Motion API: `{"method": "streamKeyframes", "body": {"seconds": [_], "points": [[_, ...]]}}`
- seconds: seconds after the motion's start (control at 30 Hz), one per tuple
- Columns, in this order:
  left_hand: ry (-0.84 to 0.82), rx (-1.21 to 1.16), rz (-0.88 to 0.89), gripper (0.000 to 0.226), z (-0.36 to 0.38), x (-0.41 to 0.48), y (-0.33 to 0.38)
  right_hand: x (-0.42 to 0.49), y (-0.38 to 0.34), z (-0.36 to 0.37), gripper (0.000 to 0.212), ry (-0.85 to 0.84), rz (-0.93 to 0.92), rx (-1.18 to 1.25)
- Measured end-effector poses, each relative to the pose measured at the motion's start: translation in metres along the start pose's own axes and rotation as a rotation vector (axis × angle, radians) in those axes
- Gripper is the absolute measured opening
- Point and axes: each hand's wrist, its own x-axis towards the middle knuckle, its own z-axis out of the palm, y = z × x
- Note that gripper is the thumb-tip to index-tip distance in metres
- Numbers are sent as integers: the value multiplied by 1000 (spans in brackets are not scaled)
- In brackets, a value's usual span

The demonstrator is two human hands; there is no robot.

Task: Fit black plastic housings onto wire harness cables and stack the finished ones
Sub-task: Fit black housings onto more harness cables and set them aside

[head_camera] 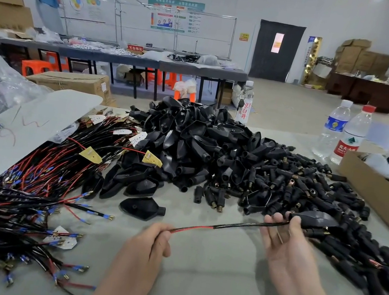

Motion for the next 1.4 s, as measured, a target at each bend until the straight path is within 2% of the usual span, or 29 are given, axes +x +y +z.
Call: {"method": "streamKeyframes", "body": {"seconds": [0.23, 0.47, 0.6, 0.7, 0.77, 1.0, 1.2, 1.4], "points": [[89, -188, -91, 14, -4, 3, 1, -6, 3, 3, 10, -46, 13, -74], [70, -260, -131, 13, -6, 5, 1, -5, 4, 1, 8, -15, -8, -100], [67, -281, -136, 13, -6, 5, 0, -3, 3, -2, 20, 8, -27, -110], [53, -283, -146, 14, -6, 5, 0, -4, 6, -2, 50, 38, -69, -159], [44, -279, -157, 14, -6, 5, -1, -3, 7, -3, 60, 60, -96, -208], [27, -292, -199, 14, -5, 6, -4, -1, 10, -11, 40, 124, -130, -440], [11, -291, -209, 16, -5, 7, -7, -8, 21, -6, 24, 116, -248, -850], [-4, -324, -198, 18, -6, 7, -7, -18, 29, -1, 62, 223, -389, -1135]]}}
